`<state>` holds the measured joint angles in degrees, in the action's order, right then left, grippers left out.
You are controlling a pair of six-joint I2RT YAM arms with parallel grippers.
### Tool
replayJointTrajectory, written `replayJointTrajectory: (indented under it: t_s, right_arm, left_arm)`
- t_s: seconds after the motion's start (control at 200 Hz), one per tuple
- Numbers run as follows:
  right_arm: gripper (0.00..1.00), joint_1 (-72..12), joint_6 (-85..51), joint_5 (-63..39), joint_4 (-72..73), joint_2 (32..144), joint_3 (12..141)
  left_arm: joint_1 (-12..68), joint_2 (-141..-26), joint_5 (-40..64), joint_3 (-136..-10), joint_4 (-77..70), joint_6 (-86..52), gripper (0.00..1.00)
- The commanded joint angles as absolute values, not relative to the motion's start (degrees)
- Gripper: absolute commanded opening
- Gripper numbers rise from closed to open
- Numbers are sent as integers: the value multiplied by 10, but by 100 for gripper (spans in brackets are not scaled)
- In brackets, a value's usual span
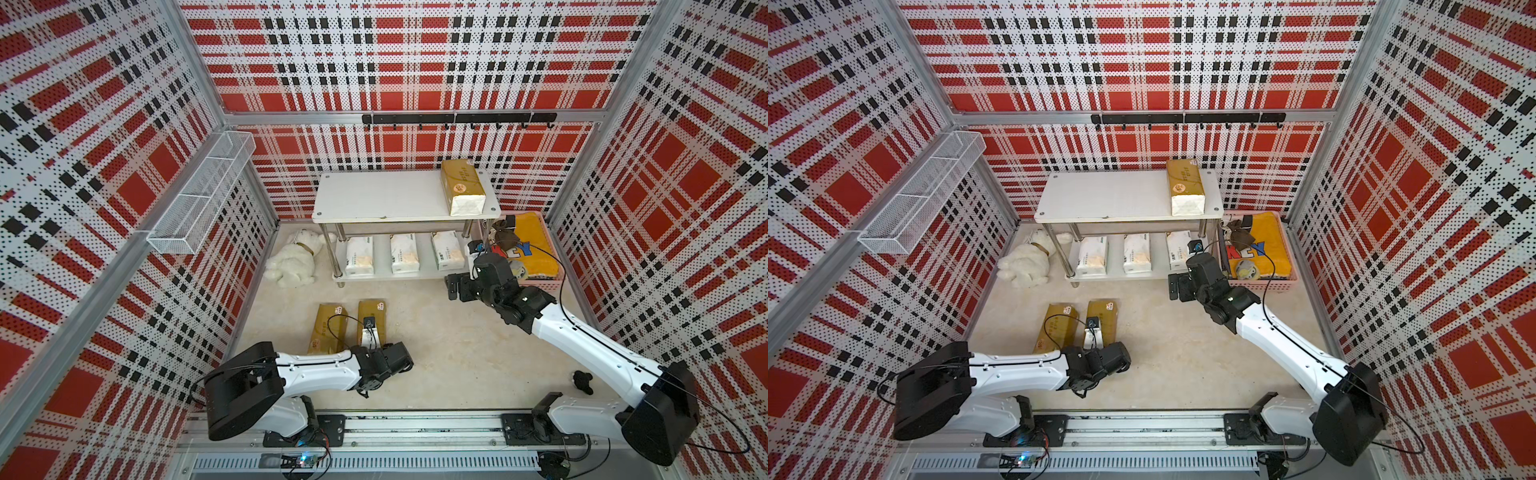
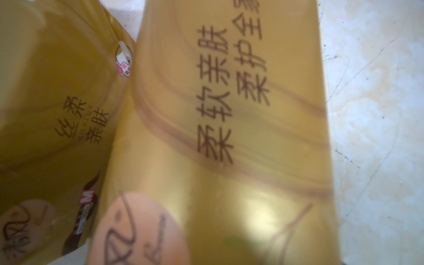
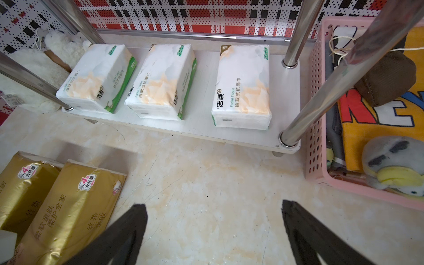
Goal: Place the tissue boxes on the shelf by color
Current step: Pick up the box of tissues from the center of the board.
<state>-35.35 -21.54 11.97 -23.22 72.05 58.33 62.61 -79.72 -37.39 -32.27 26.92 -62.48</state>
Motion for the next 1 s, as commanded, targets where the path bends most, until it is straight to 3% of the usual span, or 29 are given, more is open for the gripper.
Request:
replayJointTrajectory:
  t_s: [0.0, 0.271, 0.992]
  right_arm:
    - [100, -357, -216, 105, -223, 724, 577]
    - [100, -358, -216, 102, -221, 730, 577]
    - [100, -358, -206, 114, -221, 742, 586]
  left_arm:
    - [624, -777, -385, -318, 260, -619, 77]
    - [643, -780, -375, -344, 289, -633, 75]
    - [801, -753, -440, -477, 437, -747, 75]
